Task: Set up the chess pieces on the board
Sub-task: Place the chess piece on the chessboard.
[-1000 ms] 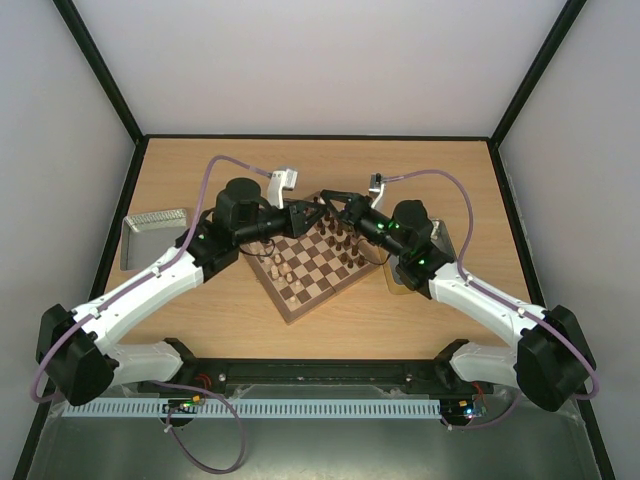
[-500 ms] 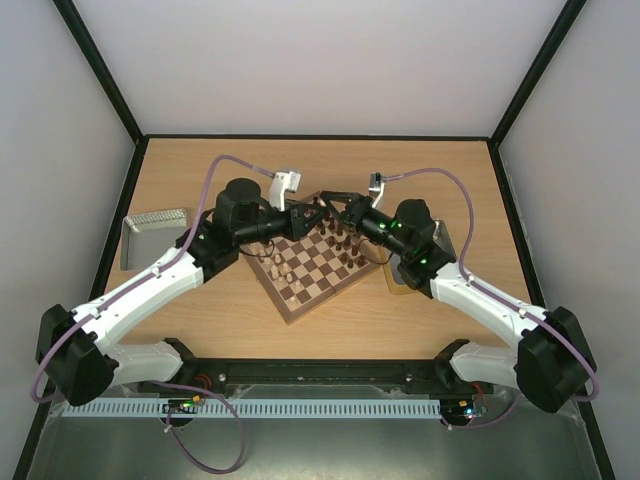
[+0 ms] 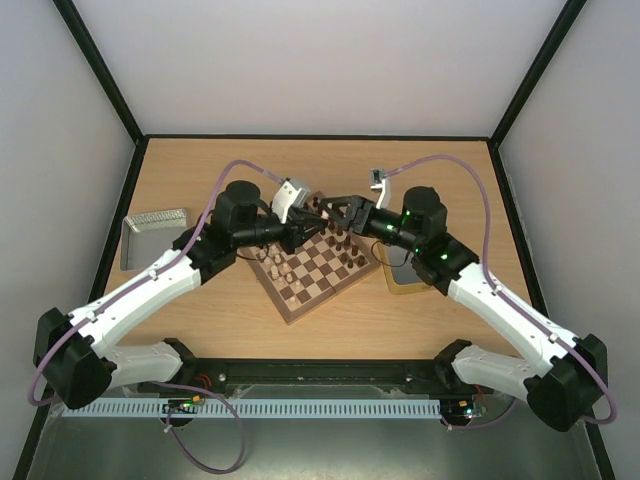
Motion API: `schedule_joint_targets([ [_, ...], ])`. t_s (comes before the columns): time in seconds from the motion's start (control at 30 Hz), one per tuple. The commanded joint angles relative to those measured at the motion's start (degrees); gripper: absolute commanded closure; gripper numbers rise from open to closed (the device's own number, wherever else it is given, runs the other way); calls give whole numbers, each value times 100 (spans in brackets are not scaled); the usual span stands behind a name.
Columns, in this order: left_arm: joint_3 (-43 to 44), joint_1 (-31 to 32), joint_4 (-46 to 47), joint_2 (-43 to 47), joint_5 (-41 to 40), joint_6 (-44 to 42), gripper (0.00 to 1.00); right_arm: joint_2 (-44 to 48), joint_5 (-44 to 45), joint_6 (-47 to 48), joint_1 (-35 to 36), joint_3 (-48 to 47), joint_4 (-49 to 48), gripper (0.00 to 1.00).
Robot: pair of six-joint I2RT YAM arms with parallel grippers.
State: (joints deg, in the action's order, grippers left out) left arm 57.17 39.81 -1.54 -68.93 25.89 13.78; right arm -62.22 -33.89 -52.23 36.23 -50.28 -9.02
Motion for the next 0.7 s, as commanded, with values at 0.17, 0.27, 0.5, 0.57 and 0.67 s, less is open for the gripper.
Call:
schedule_joint_targets([
  [0.17,93,-35,-266,288,1110,-1180,98,393,-522,1941,-239,-671,1906,40],
  [0.27,93,-44,-270,301,1440,-1284,98,444,-726,2085,-239,-807,2045,41],
  [0.5,74,-44,-184,299,1504,-1272,98,302,-1191,2015,-239,-901,2202,54],
  [0.57,75,-44,-186,300,1470,-1273,98,252,-1176,1970,-237,-913,2276,56],
  [0.67,82,-44,-270,292,1328,-1324,97,193,-1019,1834,-237,-1016,2495,56],
])
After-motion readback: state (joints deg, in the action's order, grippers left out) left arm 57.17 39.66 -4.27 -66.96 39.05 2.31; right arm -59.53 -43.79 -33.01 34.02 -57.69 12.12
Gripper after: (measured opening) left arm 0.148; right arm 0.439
